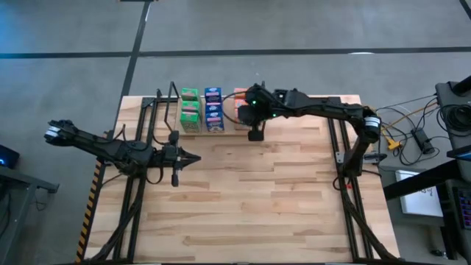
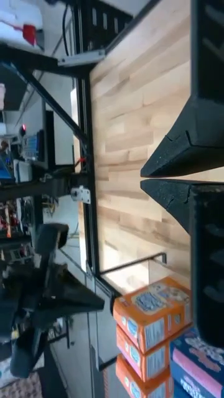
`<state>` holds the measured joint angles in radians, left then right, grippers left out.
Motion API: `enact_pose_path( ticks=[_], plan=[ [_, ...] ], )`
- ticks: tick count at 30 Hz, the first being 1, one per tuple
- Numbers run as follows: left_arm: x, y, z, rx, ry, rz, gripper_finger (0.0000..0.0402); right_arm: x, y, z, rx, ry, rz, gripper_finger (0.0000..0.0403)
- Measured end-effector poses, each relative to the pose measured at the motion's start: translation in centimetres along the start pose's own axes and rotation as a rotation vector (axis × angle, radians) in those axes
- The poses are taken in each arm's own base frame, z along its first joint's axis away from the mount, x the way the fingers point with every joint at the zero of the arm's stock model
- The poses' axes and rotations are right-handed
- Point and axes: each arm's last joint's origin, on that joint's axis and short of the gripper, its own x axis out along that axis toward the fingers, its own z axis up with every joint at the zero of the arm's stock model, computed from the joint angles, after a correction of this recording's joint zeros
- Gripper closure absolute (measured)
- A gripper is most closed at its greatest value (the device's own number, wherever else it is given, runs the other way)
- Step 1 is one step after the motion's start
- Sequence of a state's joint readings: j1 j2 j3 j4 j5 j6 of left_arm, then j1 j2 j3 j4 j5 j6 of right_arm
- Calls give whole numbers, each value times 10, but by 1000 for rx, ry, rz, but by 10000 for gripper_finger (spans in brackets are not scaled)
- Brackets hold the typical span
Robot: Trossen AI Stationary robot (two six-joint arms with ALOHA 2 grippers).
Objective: Stack cereal on shelf
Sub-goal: Return to Home Position
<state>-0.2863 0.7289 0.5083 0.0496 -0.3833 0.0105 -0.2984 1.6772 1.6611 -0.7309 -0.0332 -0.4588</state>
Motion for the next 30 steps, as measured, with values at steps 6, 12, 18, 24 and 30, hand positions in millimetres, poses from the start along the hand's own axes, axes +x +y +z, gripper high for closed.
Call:
enact_pose_path(
  ticks=[6,12,18,24,30],
  plan=[
    [2,0,-1,6,8,11,401,13,-26,-20,75,-20,-99,394],
    [1,0,-1,25,4,11,401,32,-41,-33,143,-12,-133,394],
    [-11,5,-3,82,37,9,401,24,-36,-21,113,-160,-12,394],
    [-29,12,-6,51,7,11,401,5,-21,-10,47,-392,95,394],
    [-45,18,-21,41,-47,13,401,-12,12,-26,-14,-532,72,394]
  ],
)
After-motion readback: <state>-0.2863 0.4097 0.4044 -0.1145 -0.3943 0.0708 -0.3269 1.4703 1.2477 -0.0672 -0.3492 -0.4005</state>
